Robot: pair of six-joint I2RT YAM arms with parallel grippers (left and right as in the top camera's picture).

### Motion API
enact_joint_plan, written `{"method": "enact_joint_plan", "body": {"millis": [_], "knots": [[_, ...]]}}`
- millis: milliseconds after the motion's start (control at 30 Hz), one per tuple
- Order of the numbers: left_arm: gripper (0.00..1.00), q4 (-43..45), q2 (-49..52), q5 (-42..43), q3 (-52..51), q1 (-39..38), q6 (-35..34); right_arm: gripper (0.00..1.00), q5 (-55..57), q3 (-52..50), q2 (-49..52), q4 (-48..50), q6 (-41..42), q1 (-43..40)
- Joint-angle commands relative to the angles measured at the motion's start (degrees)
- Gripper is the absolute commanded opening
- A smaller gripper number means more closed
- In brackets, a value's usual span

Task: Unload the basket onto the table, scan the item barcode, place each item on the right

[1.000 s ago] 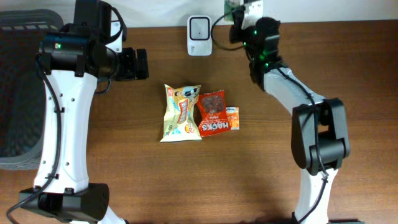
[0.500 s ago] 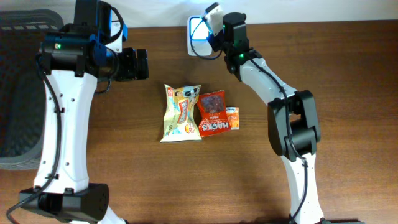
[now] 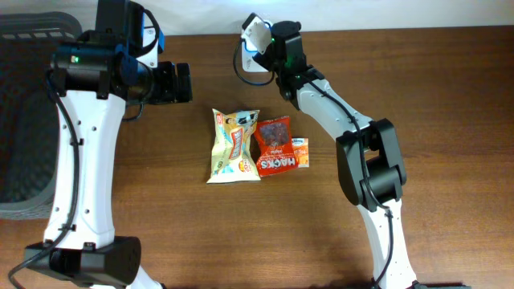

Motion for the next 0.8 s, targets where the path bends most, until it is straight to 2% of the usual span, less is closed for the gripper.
{"method": "enact_joint_plan", "body": {"millis": [0,100,200,333,533,567,600,633,767], "knots": [[0.99,0.11,-0.52,0.44,0.26,0.09,-0.28,0.04,3.96,3.21,-1.53,0.70,16.55,-3.54],[0.99,0.11,-0.52,0.44,0.24,0.09,-0.28,0.04,3.96,5.66,-5.31,-6.03,38.91,-12.39],[0.99,0.11,-0.52,0.44,0.24,0.09,-0.28,0.04,3.96,5.81,-7.10,-20.76,52.83,-24.48],[0.99,0.11,-0.52,0.44,0.24,0.09,-0.28,0.04,7.21,5.77,-7.08,-39.65,54.49,-40.68],[0.99,0.11,-0.52,0.44,0.24,0.09,-0.28,0.05,8.41,4.70,-6.86,-48.39,54.47,-60.02],[0.99,0.11,-0.52,0.44,0.26,0.09,-0.28,0.19,8.44,4.70,-6.78,-49.90,54.45,-62.88],[0.99,0.11,-0.52,0.44,0.24,0.09,-0.28,0.42,8.44,4.70,-6.78,-50.75,54.25,-64.28],[0.99,0.11,-0.52,0.44,0.26,0.09,-0.28,0.98,8.41,4.70,-6.78,-52.41,54.27,-66.34],[0.99,0.09,-0.52,0.44,0.26,0.09,-0.28,0.98,4.52,5.57,-7.15,-57.64,54.23,-68.94]]}}
